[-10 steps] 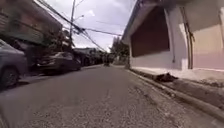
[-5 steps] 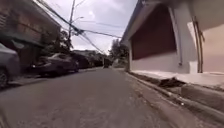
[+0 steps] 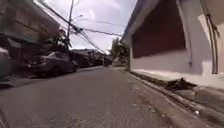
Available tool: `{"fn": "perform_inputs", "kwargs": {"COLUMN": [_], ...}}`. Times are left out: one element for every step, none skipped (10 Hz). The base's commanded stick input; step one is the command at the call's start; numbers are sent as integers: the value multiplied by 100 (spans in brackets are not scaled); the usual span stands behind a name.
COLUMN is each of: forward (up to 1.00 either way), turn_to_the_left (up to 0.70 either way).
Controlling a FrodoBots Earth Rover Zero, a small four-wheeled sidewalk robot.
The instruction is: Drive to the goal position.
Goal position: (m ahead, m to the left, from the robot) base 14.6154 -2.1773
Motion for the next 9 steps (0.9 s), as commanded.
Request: {"fn": "perform_inputs", "kwargs": {"forward": [70, 70, 70, 70, 70, 70, 70, 70, 70], "turn_to_the_left": [1, 1, 3, 3, 3, 3, 3, 3, 4]}}
